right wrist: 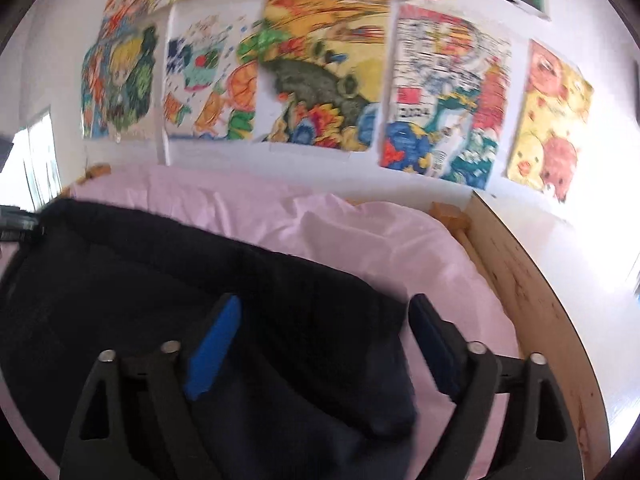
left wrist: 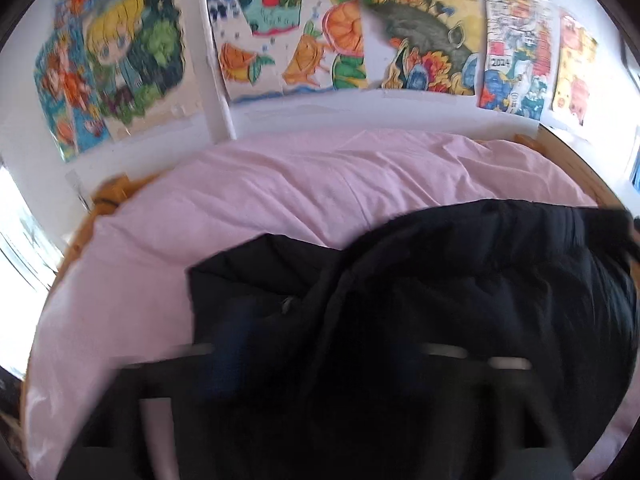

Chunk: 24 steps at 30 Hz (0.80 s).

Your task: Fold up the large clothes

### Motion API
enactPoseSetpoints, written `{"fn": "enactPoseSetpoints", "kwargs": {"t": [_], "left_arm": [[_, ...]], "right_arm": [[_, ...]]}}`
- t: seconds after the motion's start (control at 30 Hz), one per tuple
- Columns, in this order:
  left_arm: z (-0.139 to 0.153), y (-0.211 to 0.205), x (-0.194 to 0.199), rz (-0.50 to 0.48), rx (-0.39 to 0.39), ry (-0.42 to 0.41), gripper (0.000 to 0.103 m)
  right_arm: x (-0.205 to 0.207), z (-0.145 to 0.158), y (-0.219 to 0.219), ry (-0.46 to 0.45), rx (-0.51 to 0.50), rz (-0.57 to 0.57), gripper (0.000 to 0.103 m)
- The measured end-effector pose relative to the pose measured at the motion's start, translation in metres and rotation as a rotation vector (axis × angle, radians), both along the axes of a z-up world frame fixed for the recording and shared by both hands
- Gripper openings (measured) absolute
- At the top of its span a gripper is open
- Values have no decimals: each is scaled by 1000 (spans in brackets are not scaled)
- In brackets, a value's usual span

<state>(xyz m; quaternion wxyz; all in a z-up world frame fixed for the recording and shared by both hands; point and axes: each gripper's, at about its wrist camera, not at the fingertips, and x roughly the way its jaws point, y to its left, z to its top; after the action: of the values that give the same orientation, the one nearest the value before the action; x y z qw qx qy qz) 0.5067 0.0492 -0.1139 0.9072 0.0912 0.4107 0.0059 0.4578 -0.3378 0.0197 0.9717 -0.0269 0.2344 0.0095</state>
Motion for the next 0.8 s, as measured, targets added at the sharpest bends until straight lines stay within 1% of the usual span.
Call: {"fn": "enactPoseSetpoints", "kwargs": {"t": [0.03, 0.07, 0.1, 0.17, 0.27, 0.3, 0.37, 0.4, 0.43, 0.47, 0.5, 0.53, 0.57, 0.6, 0.63, 0.73, 0.8], "left_arm": [[3, 2, -10, 6, 17, -44, 102], [4, 2, -17, -7, 18, -64, 102], [4, 3, -22, -19, 17, -62, 102], [3, 7, -28, -6, 13, -49, 102], [-2, 16, -34, 9, -4, -47, 102], [-6, 19, -33, 17, -8, -43, 102], [-16, 20, -28, 33, 9, -36, 102], [-23, 20, -21, 55, 34, -42, 102], [-28, 20, -17, 69, 52, -48, 102], [-32, 20, -13, 80, 56, -55, 102], [-36, 21, -6, 96, 50, -66, 102], [-38, 23, -2, 106, 41, -73, 102], [-41, 25, 1, 115, 33, -74, 102], [-44, 27, 5, 121, 25, -72, 103], [-47, 29, 8, 128, 12, -70, 103], [-54, 38, 14, 143, -46, -57, 103], [-52, 43, 15, 161, -72, -50, 103]], "right_arm": [[-2, -1, -10, 3, 23, -6, 85], [-3, -4, -19, 12, 48, -16, 85], [-3, -9, -30, 30, 80, -25, 85], [-1, -24, -47, 73, 143, -42, 85], [2, -46, -63, 127, 240, -34, 85], [1, -53, -64, 130, 253, -34, 85], [3, -61, -63, 132, 243, -45, 85], [6, -65, -61, 133, 219, -55, 79], [9, -67, -59, 126, 206, -53, 60], [12, -67, -57, 125, 202, -48, 49], [17, -68, -55, 133, 198, -54, 28], [21, -68, -52, 139, 192, -62, 19], [24, -68, -47, 142, 173, -73, 17], [27, -66, -42, 135, 137, -85, 11], [27, -65, -38, 130, 114, -95, 7], [32, -63, -33, 125, 60, -137, 3], [37, -62, -30, 121, 10, -172, 2]]}}
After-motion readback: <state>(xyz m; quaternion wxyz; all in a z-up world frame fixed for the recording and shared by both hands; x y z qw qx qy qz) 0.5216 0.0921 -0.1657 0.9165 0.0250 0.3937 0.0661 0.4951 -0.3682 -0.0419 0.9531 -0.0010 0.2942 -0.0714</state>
